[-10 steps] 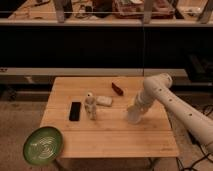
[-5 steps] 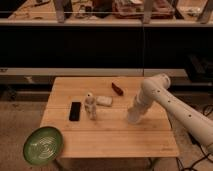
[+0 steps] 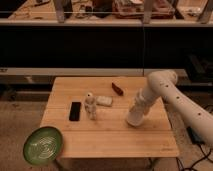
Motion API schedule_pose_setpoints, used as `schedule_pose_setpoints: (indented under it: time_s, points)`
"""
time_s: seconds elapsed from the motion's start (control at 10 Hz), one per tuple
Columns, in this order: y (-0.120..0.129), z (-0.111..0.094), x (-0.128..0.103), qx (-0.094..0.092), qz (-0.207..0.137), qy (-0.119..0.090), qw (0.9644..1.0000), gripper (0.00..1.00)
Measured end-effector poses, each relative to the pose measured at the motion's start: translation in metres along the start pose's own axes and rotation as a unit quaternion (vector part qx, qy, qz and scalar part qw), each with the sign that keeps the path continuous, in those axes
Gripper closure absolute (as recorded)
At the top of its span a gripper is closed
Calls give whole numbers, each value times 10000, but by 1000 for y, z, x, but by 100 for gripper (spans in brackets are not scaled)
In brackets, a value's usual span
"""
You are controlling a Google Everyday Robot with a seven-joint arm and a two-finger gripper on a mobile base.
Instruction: Place the ceramic cup in the ceramic bowl
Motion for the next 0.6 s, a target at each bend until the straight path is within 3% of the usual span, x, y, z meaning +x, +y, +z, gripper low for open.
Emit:
schedule_pose_setpoints:
  time_s: [0.2, 0.6]
  points:
    - [-8, -36, -26, 92, -330, -124, 9993, 100]
    - [-10, -38, -28, 102, -365, -135, 9992, 100]
